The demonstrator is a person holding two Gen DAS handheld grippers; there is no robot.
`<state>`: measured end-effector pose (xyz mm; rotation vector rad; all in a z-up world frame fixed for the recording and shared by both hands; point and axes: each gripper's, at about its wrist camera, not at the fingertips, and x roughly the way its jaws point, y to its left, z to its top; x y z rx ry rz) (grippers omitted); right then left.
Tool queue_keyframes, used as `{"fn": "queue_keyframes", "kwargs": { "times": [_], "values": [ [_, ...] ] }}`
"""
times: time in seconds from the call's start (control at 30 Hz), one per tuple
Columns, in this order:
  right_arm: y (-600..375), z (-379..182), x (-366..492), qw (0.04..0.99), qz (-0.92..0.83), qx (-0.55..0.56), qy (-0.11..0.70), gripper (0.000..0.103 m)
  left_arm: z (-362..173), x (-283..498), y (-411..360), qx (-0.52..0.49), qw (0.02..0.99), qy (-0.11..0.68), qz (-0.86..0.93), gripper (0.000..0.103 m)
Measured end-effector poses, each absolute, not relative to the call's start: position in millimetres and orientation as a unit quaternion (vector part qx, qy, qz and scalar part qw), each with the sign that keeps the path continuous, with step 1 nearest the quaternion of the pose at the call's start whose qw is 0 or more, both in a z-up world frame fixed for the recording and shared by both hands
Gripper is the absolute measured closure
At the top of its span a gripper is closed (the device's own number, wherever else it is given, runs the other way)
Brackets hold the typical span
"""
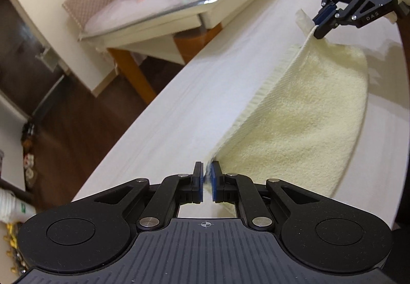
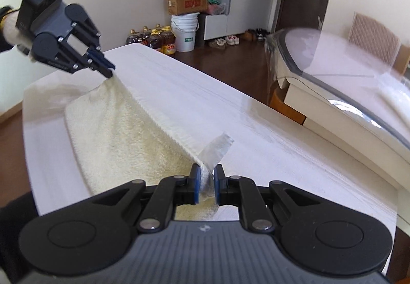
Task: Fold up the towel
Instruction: 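Lift the towel edge with both grippers and fold it toward the other edge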
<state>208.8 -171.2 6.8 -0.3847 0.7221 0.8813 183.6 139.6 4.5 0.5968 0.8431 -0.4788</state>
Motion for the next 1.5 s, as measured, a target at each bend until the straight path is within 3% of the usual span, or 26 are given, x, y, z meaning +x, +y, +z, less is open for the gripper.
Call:
{"fn": "queue_keyframes", "kwargs": {
  "times": [0.3,1.0,1.17,1.27,1.5],
  "values": [
    [-165,-18,233,0.819,0.399,-0.169,0.375,0.091,-19,204,148,0.266,0.842,0.418,-0.215,0.096],
    [-168,-17,255,0.835,0.373,-0.126,0.385,0.090,-26,224,156,0.243,0.856,0.418,-0.181,0.091],
    [-168,-19,247,0.846,0.356,-0.139,0.371,0.085,-30,224,152,0.255,0.858,0.412,-0.169,0.091],
    [-170,-17,239,0.855,0.345,-0.145,0.359,0.073,-31,221,151,0.264,0.859,0.407,-0.165,0.090],
    [-176,-12,221,0.873,0.319,-0.161,0.331,0.070,-34,216,142,0.290,0.856,0.399,-0.154,0.090]
  ]
}}
